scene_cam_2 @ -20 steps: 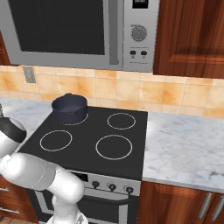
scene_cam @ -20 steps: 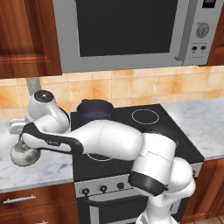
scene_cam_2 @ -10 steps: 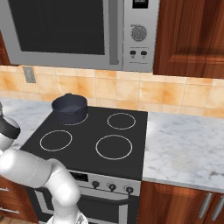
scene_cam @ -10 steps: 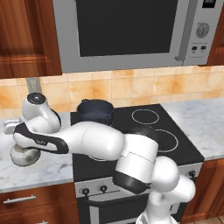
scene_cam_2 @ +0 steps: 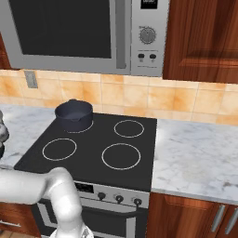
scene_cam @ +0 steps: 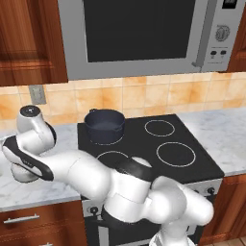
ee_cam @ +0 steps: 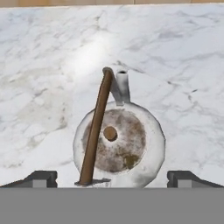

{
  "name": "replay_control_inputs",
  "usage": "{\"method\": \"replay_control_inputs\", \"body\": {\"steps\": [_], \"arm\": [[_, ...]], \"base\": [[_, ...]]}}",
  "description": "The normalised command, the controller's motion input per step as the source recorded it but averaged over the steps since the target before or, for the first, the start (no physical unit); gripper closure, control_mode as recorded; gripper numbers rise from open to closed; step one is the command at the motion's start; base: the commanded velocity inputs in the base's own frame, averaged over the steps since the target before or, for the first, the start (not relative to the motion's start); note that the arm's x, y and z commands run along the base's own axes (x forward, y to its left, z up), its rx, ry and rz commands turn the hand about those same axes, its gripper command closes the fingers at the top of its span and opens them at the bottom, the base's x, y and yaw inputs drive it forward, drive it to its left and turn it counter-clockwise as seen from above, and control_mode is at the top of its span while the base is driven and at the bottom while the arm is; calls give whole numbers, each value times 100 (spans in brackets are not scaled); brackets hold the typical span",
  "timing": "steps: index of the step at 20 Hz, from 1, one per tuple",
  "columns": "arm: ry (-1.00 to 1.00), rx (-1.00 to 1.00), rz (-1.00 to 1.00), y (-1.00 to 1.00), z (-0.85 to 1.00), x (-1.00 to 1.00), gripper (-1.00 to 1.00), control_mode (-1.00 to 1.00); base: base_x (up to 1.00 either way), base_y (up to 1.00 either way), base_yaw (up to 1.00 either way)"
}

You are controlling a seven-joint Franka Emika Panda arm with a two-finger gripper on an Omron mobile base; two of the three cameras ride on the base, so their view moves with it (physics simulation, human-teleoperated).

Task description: Pick the kettle from the counter and place it on a stove burner. Then turn the burner on.

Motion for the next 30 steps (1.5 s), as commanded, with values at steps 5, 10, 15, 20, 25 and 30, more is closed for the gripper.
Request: {"method": "replay_control_inputs", "body": {"steps": [5,10,15,20,25,30], "arm": [[0,0,0,8,-28,11,-100,-100],[0,0,0,8,-17,14,-100,-100],[0,0,0,16,-19,19,-100,-100],[0,0,0,28,-16,25,-100,-100],[0,0,0,31,-17,23,-100,-100],[-1,0,0,6,-21,1,100,-100]], "base": [[0,0,0],[0,0,0],[0,0,0],[0,0,0],[0,0,0],[0,0,0]]}}
